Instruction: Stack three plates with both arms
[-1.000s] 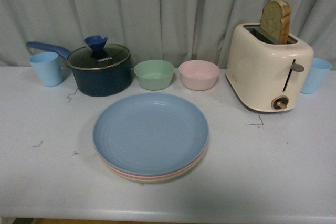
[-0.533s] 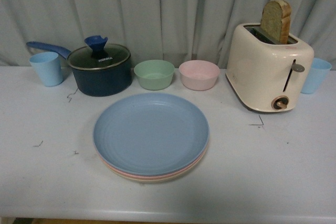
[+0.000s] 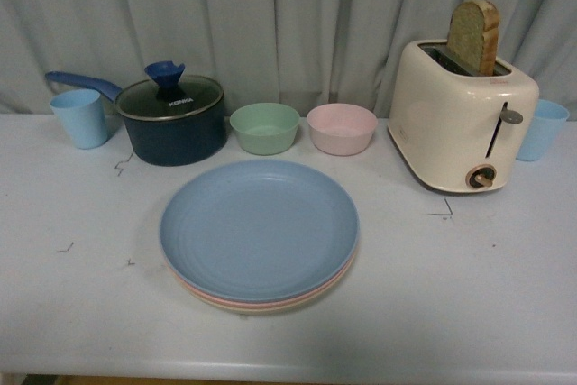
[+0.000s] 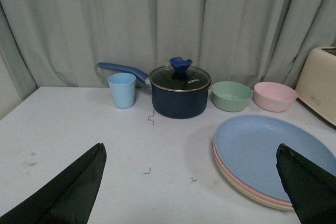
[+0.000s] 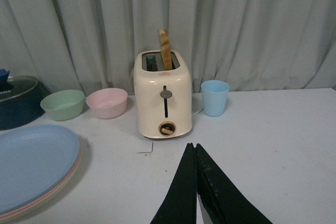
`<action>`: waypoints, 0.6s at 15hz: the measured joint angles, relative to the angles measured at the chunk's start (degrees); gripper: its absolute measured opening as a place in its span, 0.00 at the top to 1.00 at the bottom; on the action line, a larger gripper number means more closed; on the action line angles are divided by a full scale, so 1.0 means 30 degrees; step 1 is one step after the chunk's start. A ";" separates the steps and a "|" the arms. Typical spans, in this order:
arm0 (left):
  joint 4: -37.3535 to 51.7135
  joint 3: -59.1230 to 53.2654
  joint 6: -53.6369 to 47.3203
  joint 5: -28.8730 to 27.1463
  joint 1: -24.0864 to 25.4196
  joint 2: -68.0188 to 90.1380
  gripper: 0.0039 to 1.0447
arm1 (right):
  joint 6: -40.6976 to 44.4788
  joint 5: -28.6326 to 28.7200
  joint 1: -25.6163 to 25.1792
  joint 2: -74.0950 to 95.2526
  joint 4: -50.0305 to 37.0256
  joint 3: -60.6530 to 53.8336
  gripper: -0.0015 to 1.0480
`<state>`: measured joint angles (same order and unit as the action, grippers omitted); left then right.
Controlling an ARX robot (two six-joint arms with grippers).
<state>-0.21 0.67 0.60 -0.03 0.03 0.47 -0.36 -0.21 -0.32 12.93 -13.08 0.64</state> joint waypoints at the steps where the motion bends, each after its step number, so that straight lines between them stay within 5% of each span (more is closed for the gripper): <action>1: 0.0000 0.0000 0.0000 0.0000 0.0000 0.0000 0.06 | 0.0000 0.0000 0.0000 -0.0401 0.0415 0.0007 0.98; 7: 0.0007 0.0000 0.0000 0.0000 0.0000 0.0000 0.06 | 0.0007 0.0058 0.0000 -0.4204 0.4539 0.0007 0.98; 9: 0.0000 0.0000 0.0000 0.0007 0.0000 0.0000 0.06 | 0.0036 0.0066 0.0000 -0.4233 0.4437 0.0007 0.81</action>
<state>-0.21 0.67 0.60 -0.01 0.03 0.47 -0.25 -0.01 -0.32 0.23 0.23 0.67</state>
